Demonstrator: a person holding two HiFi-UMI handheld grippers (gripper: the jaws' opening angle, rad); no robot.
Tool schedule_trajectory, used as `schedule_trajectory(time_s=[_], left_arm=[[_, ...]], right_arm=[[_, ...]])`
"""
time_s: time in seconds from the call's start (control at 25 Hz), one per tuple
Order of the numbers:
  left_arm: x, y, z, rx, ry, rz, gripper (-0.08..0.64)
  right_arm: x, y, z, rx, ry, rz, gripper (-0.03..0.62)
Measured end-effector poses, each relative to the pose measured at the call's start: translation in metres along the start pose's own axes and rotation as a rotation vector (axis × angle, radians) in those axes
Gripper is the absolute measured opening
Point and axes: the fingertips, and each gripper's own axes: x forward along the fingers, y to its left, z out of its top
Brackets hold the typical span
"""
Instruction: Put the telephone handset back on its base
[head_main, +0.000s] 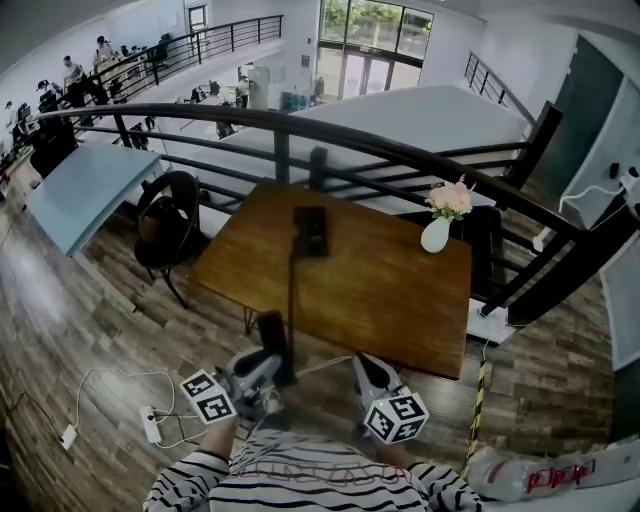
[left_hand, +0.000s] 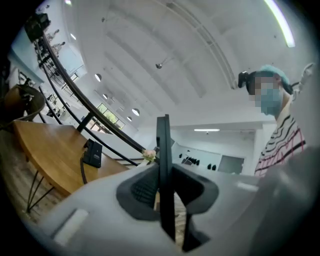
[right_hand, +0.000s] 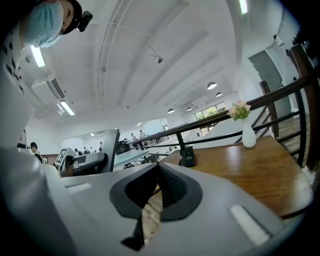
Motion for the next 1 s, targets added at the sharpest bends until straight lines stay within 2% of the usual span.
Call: schedule_trajectory(time_s=[0.24,0.36,0.6,1.0], left_arm=[[-0.005,0.001,-0.005,-0.001,0.002,0.023,0.071],[-0.009,0.015,0.0,-0.009,-0.01,0.031,0.071],[-0.005,0.066,0.023,-0.051,-0.02,0.015,0.071],[0.009,0.168,0.09,-0.09,0.039,-0.057,0.071]], right_arm=[[-0.001,-0.002,-0.003,0.004,0.011,-0.004,0.0],[0.011,-0.002,-0.007,0.001,0.021,-0.005,0.0],[0.054,-0.002,-0.004,0.005,0.027,-0.045,0.0],[0.181,0.001,0.022,0.012,0.018,-0.103,0.0]])
